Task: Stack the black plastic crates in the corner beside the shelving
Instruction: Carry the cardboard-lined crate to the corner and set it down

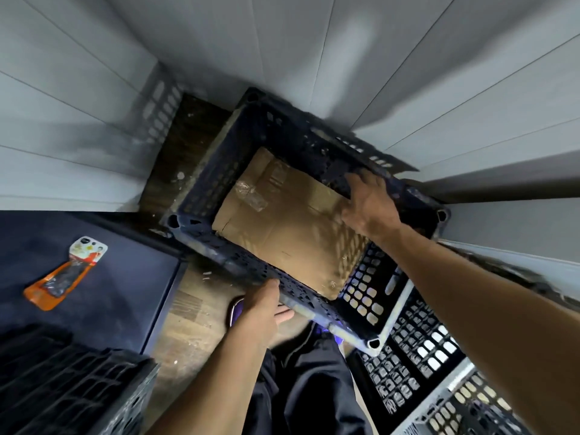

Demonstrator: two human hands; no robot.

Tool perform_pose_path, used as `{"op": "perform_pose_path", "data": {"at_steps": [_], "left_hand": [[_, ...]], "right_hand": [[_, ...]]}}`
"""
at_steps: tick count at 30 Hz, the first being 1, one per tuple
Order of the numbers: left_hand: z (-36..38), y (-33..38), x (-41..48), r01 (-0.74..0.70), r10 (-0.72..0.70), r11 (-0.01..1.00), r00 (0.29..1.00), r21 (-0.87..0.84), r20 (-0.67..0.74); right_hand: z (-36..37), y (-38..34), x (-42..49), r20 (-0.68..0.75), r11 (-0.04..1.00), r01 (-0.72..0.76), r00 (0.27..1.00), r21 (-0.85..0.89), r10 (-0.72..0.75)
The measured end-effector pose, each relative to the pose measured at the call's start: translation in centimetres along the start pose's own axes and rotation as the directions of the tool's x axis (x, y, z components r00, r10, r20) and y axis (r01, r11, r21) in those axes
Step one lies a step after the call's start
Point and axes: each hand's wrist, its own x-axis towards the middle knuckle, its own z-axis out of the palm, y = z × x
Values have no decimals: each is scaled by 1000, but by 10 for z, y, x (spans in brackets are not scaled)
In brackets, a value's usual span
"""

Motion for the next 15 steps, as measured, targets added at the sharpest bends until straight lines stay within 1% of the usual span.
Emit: {"op": "perform_pose_path", "data": {"at_steps": [5,8,10,12,14,15], "left_hand": [[7,4,-15,7,-13,988,999,154,37],[4,0,-27,-67,40,932,996,356,82],[1,0,-34,-92,47,893,993,441,112],[0,0,-39,-152,95,839,986,522,134],[-2,0,-42,-225,193,754,974,617,119],[-4,-1,-42,-263,248,686,961,679,121]], "right_hand": [[35,1,-42,177,999,28,984,-43,-20],[55,1,-70,268,1000,-7,963,5,5],[66,-1,-84,273,998,-30,962,53,15],[73,-3,-99,252,993,-59,967,98,33],[77,-4,-111,228,989,-78,973,127,47],[79,-4,-117,221,985,-90,974,144,57]]}}
